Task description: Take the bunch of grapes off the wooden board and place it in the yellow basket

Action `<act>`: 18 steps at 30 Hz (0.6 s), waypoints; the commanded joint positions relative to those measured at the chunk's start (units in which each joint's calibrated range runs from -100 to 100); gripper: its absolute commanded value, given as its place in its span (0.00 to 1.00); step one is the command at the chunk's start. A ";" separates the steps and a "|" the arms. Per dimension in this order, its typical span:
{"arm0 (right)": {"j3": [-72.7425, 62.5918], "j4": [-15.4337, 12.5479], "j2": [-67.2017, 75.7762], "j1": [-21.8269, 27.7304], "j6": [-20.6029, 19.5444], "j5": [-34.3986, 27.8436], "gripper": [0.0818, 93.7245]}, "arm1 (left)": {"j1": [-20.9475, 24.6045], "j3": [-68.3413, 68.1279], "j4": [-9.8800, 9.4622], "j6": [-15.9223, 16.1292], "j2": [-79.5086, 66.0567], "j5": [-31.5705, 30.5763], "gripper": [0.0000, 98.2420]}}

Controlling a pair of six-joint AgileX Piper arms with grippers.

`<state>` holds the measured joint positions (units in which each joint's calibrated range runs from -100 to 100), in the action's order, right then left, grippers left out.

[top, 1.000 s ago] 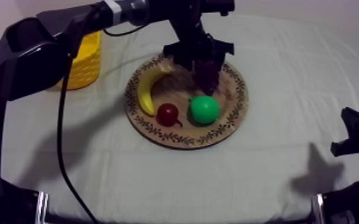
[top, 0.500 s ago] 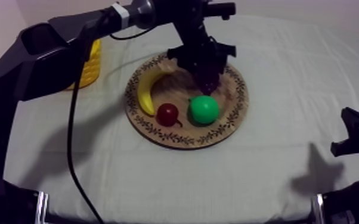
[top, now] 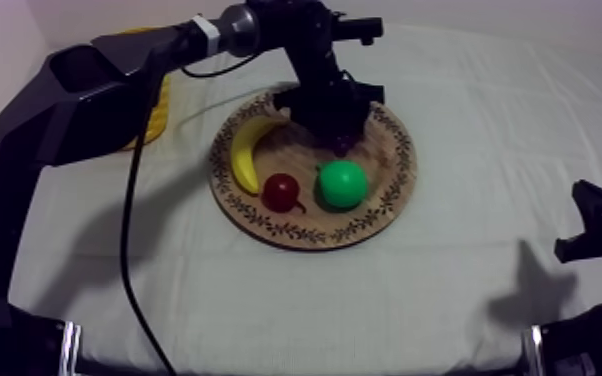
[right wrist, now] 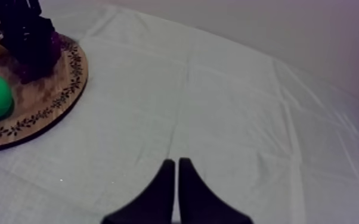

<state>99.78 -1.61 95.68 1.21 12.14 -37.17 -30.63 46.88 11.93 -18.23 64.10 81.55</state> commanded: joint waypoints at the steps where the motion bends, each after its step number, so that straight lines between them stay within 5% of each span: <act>1: -0.01 -0.03 0.00 0.01 0.00 -0.01 0.00 | 0.08 0.03 0.06 0.04 0.15 -0.01 0.68; 18: -0.01 -0.03 0.00 0.01 0.00 -0.01 0.00 | 0.19 -0.16 -0.33 1.26 -0.20 -0.82 0.45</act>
<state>99.78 -1.61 95.68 1.21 12.14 -37.17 -30.47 46.86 11.67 -17.01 64.01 80.77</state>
